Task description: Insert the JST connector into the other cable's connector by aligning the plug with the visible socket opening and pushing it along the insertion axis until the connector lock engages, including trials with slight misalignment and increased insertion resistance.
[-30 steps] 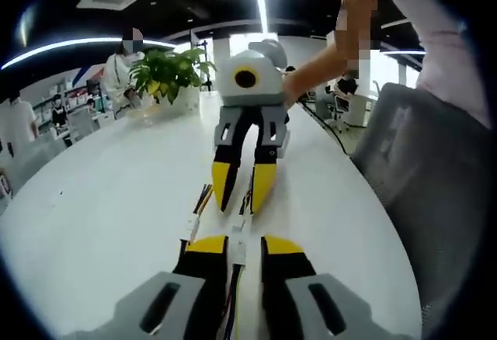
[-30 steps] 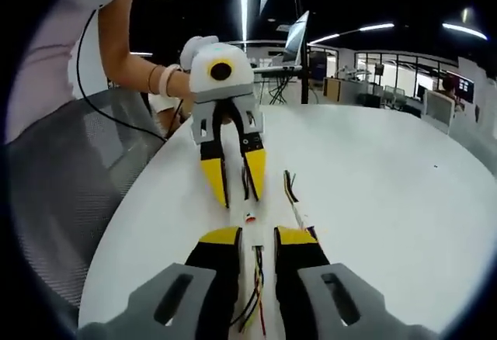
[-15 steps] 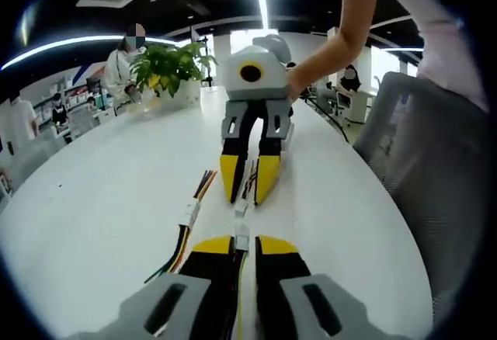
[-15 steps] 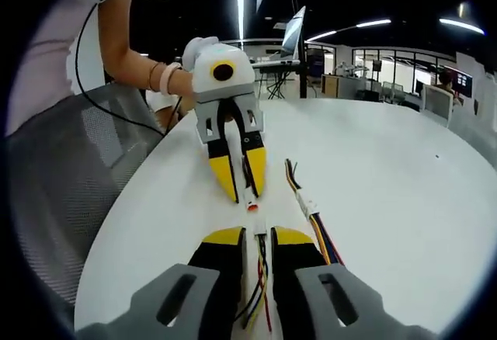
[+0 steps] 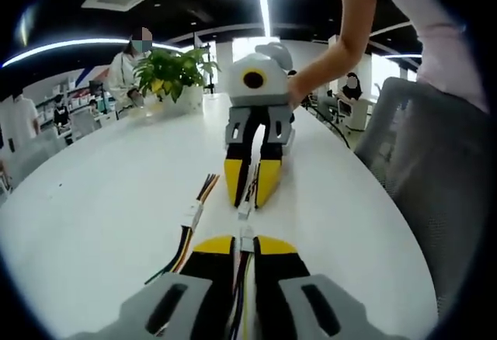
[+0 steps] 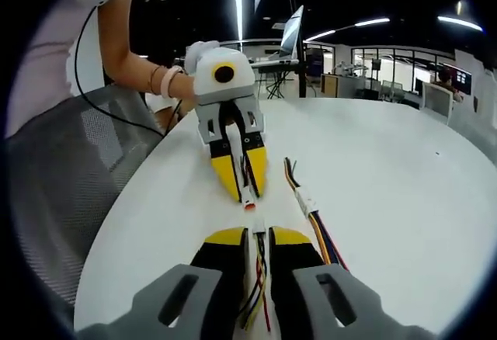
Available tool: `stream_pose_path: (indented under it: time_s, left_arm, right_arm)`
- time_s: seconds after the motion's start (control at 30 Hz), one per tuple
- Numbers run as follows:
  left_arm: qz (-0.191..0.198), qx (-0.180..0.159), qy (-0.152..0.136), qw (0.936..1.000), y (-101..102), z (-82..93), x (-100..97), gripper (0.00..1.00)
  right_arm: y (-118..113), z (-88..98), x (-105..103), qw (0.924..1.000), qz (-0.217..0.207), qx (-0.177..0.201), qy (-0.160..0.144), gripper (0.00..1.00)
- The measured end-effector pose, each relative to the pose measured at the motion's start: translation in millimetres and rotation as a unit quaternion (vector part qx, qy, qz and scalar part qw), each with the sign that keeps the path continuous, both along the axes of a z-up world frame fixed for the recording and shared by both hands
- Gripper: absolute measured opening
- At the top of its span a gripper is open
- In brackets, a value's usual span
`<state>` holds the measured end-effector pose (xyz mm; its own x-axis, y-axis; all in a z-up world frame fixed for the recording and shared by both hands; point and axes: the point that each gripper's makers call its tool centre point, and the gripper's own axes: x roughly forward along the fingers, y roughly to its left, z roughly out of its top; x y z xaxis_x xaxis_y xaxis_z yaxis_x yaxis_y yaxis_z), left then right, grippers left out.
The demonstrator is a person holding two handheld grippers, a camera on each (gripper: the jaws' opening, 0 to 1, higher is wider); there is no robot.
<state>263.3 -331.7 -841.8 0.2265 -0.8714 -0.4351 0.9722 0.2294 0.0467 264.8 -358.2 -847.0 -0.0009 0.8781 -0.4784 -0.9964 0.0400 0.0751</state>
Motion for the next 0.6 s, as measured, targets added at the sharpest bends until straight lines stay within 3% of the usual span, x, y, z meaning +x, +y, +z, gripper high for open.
stream_pose_path:
  time_s: [0.27, 0.6]
  left_arm:
    - [-0.001, -0.016, 0.006, 0.9999, -2.4, -1.1, -0.6, 0.01]
    - [0.027, -0.065, 0.077, 0.9946, -3.2, -0.1, 5.1, 0.0]
  right_arm:
    - [-0.9, 0.3, -0.4, 1.0, -0.003, -0.001, 0.003, 0.08]
    - [-0.5, 0.0, 0.1, 0.9999, 0.005, -0.002, -0.01, 0.07]
